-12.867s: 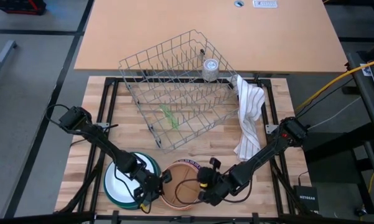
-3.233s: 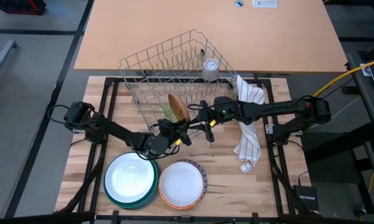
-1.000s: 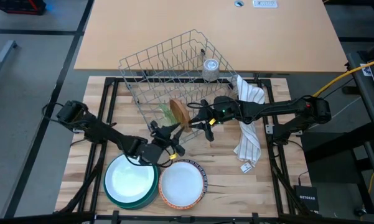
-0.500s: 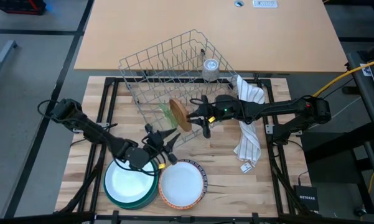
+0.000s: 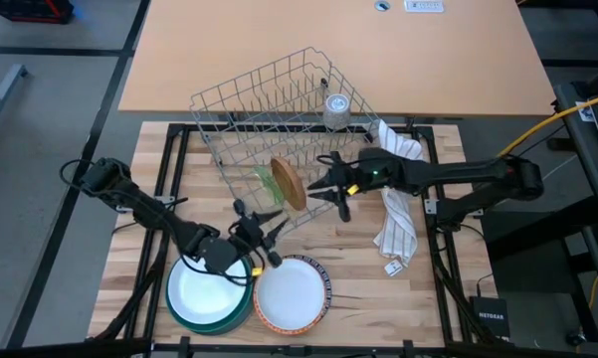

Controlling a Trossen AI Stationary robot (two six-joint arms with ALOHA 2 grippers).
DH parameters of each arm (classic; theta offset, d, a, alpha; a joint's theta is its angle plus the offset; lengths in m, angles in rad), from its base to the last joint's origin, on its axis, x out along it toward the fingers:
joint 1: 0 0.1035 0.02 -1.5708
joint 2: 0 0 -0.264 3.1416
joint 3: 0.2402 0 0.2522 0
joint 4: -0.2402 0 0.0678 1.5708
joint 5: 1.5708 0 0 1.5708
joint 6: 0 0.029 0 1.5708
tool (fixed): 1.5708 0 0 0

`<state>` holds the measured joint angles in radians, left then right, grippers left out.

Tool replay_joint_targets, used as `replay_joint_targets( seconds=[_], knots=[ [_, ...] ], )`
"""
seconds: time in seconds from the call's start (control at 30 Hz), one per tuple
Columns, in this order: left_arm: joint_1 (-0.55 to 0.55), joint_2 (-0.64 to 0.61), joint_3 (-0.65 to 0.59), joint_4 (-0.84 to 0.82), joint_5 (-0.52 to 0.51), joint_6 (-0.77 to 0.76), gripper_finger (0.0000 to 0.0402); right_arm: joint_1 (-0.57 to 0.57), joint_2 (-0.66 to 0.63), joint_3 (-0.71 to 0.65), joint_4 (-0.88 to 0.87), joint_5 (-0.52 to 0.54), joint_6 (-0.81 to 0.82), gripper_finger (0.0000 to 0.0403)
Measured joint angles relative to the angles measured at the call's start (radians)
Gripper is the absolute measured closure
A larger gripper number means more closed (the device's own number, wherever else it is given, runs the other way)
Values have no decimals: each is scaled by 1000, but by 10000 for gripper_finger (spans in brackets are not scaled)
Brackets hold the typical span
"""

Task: Sort dishes
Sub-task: Put the white plate into the dish rack

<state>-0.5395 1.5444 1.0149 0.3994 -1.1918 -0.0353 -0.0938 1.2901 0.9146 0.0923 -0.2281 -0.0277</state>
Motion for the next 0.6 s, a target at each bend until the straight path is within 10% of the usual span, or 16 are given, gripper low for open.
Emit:
replay_joint_targets(
  seconds=[0.27, 0.6],
  knots=[
    [-75, 0, 0, -61, 436, -1, 302, 147, -111, 0, -209, -1, 57, 306],
    [-180, 0, 0, -362, 731, -277, 302, 445, -63, 1, -217, 85, 289, 306]
  ],
)
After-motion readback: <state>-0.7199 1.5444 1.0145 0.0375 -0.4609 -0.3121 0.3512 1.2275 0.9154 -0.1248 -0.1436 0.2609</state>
